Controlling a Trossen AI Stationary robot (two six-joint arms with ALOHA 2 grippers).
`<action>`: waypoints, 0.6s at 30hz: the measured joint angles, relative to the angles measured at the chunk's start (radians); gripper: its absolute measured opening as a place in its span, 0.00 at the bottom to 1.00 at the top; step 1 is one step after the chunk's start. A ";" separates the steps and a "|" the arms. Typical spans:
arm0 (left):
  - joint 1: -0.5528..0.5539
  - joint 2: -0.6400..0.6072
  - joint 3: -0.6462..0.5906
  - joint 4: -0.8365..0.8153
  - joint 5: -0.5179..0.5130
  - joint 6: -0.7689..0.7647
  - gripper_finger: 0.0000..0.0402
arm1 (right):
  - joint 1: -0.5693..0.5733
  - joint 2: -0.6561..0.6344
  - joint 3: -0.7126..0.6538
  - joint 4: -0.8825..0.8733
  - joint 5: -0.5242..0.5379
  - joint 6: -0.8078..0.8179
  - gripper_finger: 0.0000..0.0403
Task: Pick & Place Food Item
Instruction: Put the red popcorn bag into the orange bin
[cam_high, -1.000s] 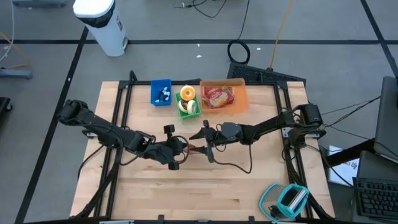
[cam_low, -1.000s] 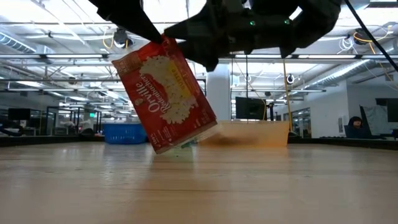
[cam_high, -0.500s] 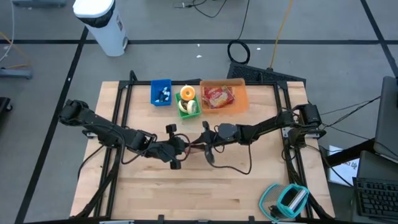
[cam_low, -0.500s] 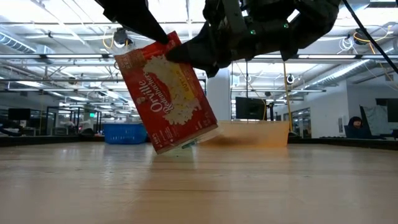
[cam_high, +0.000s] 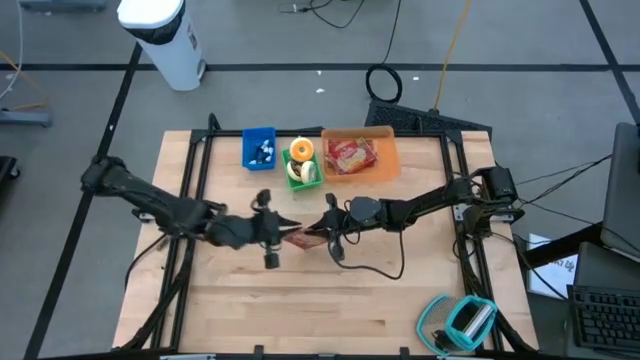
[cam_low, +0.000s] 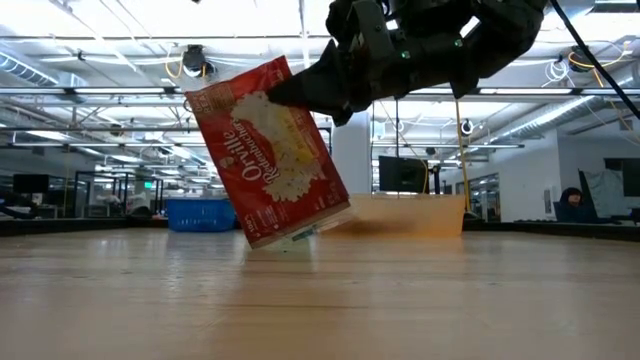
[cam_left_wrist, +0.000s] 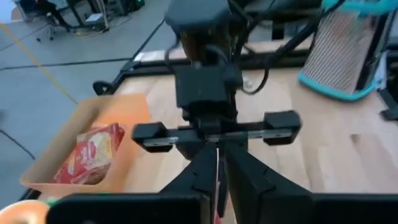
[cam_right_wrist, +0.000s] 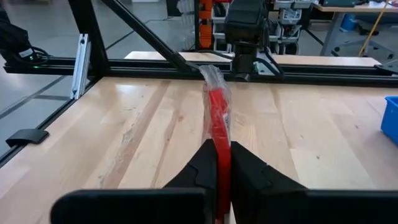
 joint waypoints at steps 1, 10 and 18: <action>-0.004 -0.027 0.000 -0.010 0.001 0.005 0.10 | -0.001 -0.001 0.000 -0.004 0.000 -0.001 0.02; -0.035 -0.188 0.000 -0.155 -0.001 -0.105 0.10 | -0.041 -0.187 -0.008 -0.182 0.228 -0.120 0.02; -0.061 -0.129 -0.001 -0.227 -0.011 -0.180 0.10 | -0.116 -0.344 -0.106 -0.121 0.797 -0.271 0.03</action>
